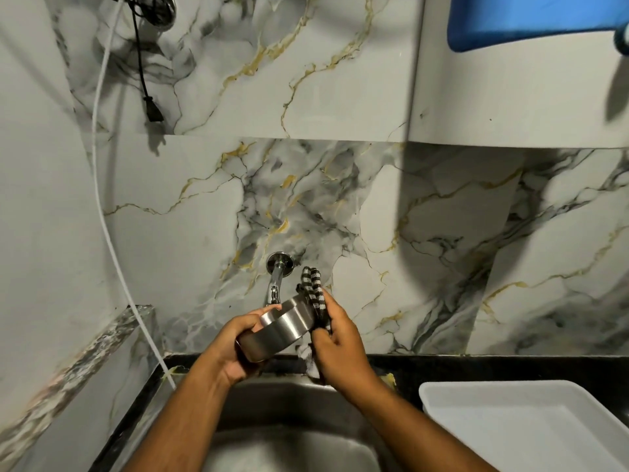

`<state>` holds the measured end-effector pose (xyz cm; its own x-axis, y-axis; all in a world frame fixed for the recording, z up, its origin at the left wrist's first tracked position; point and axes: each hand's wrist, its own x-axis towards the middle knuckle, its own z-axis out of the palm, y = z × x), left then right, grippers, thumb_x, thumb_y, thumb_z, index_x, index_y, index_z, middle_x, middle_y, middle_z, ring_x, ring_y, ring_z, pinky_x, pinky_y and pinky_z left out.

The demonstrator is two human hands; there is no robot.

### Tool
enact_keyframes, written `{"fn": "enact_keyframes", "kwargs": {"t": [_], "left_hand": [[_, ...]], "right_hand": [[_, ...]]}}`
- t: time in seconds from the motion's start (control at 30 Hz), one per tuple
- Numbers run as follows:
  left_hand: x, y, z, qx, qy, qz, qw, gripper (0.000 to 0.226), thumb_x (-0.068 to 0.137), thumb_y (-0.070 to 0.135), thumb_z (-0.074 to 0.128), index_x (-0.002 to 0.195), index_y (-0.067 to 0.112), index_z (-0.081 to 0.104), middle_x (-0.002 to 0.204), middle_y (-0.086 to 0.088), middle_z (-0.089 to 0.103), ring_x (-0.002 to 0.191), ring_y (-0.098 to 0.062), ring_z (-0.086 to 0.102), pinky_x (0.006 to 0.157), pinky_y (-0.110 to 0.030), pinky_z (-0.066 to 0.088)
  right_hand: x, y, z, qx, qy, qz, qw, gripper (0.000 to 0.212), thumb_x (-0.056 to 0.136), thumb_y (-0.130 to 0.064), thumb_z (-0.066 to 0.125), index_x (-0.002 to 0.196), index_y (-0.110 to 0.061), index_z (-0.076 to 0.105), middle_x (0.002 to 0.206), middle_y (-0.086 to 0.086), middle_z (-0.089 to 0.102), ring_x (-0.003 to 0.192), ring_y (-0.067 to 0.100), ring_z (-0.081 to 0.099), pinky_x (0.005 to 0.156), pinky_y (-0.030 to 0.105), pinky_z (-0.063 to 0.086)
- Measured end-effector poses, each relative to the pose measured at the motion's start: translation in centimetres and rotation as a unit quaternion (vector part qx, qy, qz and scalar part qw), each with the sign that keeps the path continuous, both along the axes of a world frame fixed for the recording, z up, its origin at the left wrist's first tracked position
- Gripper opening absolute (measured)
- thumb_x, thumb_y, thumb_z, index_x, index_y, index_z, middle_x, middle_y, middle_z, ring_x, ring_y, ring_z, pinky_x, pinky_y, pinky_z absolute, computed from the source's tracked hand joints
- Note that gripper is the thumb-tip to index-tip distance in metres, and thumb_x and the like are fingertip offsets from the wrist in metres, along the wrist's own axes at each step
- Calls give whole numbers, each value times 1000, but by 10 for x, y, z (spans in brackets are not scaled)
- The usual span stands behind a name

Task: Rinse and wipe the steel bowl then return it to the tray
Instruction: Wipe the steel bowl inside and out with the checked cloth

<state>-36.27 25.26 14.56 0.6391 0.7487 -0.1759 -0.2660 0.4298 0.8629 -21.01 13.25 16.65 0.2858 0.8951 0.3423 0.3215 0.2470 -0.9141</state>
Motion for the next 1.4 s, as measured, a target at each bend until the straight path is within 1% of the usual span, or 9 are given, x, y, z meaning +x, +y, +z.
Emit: {"fn": "enact_keyframes", "kwargs": {"t": [0.2,0.4,0.5,0.63,1.03,1.13,1.23,1.3,1.4], "left_hand": [[0,-3,10,65,-20,-58,996,48,55,20,68,102,18,78,91,-17,77,71,-28,71,61,-34,57],[13,-11,20,2,47,44,998,28,83,11,50,94,13,76,67,-11,73,51,-22,60,53,-28,47],[28,-20,21,-54,62,106,991,19,86,10,47,92,14,64,74,-12,62,68,-28,56,69,-41,46],[34,-31,28,-91,48,126,987,22,82,8,53,70,5,71,70,-10,67,61,-24,66,60,-28,57],[56,-60,26,-72,14,153,986,27,96,13,48,81,-2,65,59,-14,71,48,-23,70,43,-25,58],[77,-71,11,-31,61,219,973,20,93,9,51,79,7,65,63,-12,69,46,-17,67,41,-21,53],[105,-94,-12,-7,106,244,964,26,91,4,42,90,13,66,80,-16,66,64,-24,64,42,-27,54],[127,-110,-31,-20,113,241,964,27,91,4,42,97,13,66,82,-14,66,67,-25,63,35,-29,52],[181,-147,-57,-64,111,254,959,30,90,4,45,109,8,66,95,-16,67,69,-23,63,34,-31,54]], "right_hand": [[5,1,13,-68,178,71,979,51,89,6,46,121,-28,67,109,4,76,94,16,73,70,26,58],[-18,-14,-9,129,-238,-134,953,78,87,-7,39,153,-37,9,163,-10,10,150,3,8,119,13,10],[-18,-12,-19,231,-451,-174,845,47,101,-5,17,146,-1,29,153,23,29,147,39,16,121,42,18],[-13,-9,-34,224,-595,-149,758,45,101,-5,23,144,-2,39,151,18,32,148,36,13,117,50,23],[-16,-33,-52,147,-607,-124,771,63,79,-4,46,141,-4,47,154,15,32,147,33,20,118,49,24],[14,-60,-46,73,-492,-40,867,72,80,6,48,149,-1,31,161,14,13,150,32,5,123,39,10],[47,-107,-46,-38,-150,-48,987,73,81,15,43,149,-11,32,160,3,22,149,16,19,118,17,19],[72,-132,-46,-105,113,-76,985,66,84,14,41,141,-16,52,139,7,58,118,16,60,94,17,49],[132,-163,-58,-126,335,-49,933,52,83,14,35,121,-6,65,98,20,68,72,26,65,62,29,58]]}}
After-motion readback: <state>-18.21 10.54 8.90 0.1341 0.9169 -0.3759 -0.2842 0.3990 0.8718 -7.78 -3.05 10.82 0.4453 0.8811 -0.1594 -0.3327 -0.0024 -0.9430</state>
